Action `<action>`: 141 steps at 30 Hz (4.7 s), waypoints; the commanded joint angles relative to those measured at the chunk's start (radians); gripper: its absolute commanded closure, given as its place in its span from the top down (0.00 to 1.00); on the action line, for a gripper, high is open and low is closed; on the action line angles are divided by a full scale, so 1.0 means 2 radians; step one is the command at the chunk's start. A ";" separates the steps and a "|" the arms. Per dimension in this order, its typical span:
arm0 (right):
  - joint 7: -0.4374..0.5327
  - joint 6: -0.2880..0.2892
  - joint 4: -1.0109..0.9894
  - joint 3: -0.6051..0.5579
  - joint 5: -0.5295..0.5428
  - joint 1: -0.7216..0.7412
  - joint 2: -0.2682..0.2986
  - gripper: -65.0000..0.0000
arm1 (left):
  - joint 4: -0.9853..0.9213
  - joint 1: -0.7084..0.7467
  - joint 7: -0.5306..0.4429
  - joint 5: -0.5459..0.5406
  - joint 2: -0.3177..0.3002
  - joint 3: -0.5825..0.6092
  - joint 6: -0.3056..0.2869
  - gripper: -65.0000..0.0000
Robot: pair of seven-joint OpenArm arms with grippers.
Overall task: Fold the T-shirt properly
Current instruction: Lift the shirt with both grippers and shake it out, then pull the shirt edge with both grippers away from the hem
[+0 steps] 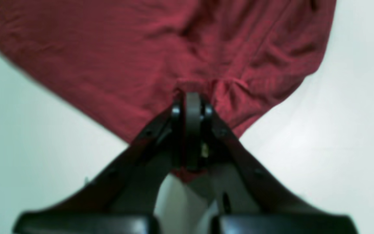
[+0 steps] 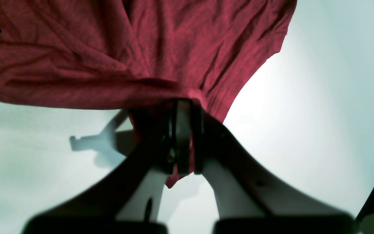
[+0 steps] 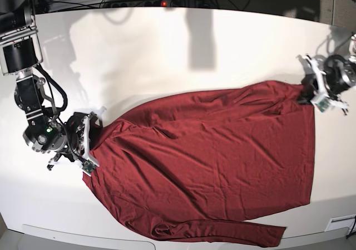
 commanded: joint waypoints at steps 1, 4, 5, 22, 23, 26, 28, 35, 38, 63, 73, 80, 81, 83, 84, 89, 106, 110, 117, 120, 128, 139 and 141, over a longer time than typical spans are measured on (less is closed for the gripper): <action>0.008 -0.002 0.007 0.004 0.001 0.014 0.008 0.00 | 0.006 -0.007 -0.002 -0.030 -0.021 -0.011 0.005 0.00; 0.008 -0.002 0.007 0.004 0.002 0.014 0.008 0.00 | 0.006 -0.007 0.020 -0.089 -0.033 -0.044 0.005 0.00; 0.008 -0.002 0.007 0.004 0.002 0.014 0.008 0.00 | 0.006 -0.007 0.023 -0.099 -0.032 -0.054 0.005 0.00; 0.053 -0.033 -0.062 0.004 -0.041 0.052 -0.027 0.00 | 0.004 -0.008 0.021 -0.023 0.046 -0.064 0.235 0.00; 0.053 -0.033 -0.072 0.004 -0.039 0.061 -0.027 0.00 | 0.004 -0.008 0.021 -0.025 0.046 -0.064 0.237 0.00; 0.053 -0.033 -0.093 0.004 -0.039 0.082 -0.027 0.00 | 0.004 -0.008 0.020 -0.032 0.047 -0.064 0.237 0.00; 0.054 -0.033 -0.100 0.004 -0.039 0.089 -0.027 0.00 | 0.004 -0.008 0.015 -0.034 0.047 -0.064 0.252 0.00; 0.082 -0.033 -0.136 0.004 -0.063 0.090 -0.048 0.00 | 0.004 -0.009 0.009 -0.033 0.048 -0.064 0.262 0.00; 0.098 -0.033 -0.156 0.004 -0.081 0.090 -0.059 0.00 | 0.004 -0.009 0.007 -0.031 0.049 -0.064 0.263 0.00; 0.021 -0.033 -0.152 0.005 0.025 0.117 -0.065 0.35 | -0.016 -0.009 0.012 -0.077 0.049 -0.064 0.309 0.31; -0.054 -0.033 -0.133 0.004 0.200 0.115 -0.064 0.01 | -0.002 -0.008 0.040 -0.151 0.082 -0.064 0.306 0.00; -0.026 -0.071 -0.134 0.004 0.143 0.087 -0.064 0.00 | -0.017 -0.008 0.013 -0.089 0.125 -0.064 0.306 0.00; -0.017 -0.076 -0.134 0.005 0.134 0.080 -0.064 0.00 | -0.029 -0.009 0.001 -0.090 0.126 -0.064 0.306 0.00; 0.003 -0.083 -0.134 0.005 0.114 0.066 -0.064 0.00 | -0.067 -0.012 -0.026 -0.089 0.129 -0.064 0.306 0.00; 0.016 -0.085 -0.134 0.004 0.105 0.060 -0.064 0.00 | -0.090 -0.017 -0.035 -0.089 0.130 -0.064 0.306 0.00; 0.053 -0.103 -0.135 0.005 0.060 0.031 -0.064 0.00 | -0.179 -0.048 -0.047 -0.089 0.131 -0.064 0.299 0.00; 0.085 -0.066 -0.141 0.004 0.096 -0.074 -0.013 0.00 | -0.188 -0.009 0.001 -0.088 0.131 -0.064 0.209 0.00; 0.085 -0.067 -0.122 0.004 0.096 -0.109 0.006 0.00 | -0.180 0.017 0.001 -0.088 0.131 -0.064 0.210 0.00; 0.084 -0.066 -0.060 0.005 0.096 -0.179 0.024 0.00 | -0.115 0.080 0.000 -0.075 0.131 -0.064 0.210 0.00; 0.080 -0.070 -0.024 0.007 0.096 -0.213 0.035 0.00 | -0.083 0.108 0.001 -0.065 0.130 -0.067 0.210 0.00; 0.078 -0.080 0.039 0.097 0.096 -0.327 0.042 0.00 | -0.047 0.166 -0.002 -0.045 0.130 -0.113 0.210 0.00; 0.105 -0.078 0.093 0.200 0.094 -0.489 0.041 0.00 | -0.047 0.246 -0.028 -0.040 0.130 -0.122 0.209 0.00; 0.110 -0.078 0.099 0.215 0.094 -0.513 0.038 0.00 | -0.046 0.263 -0.040 -0.040 0.130 -0.122 0.209 0.00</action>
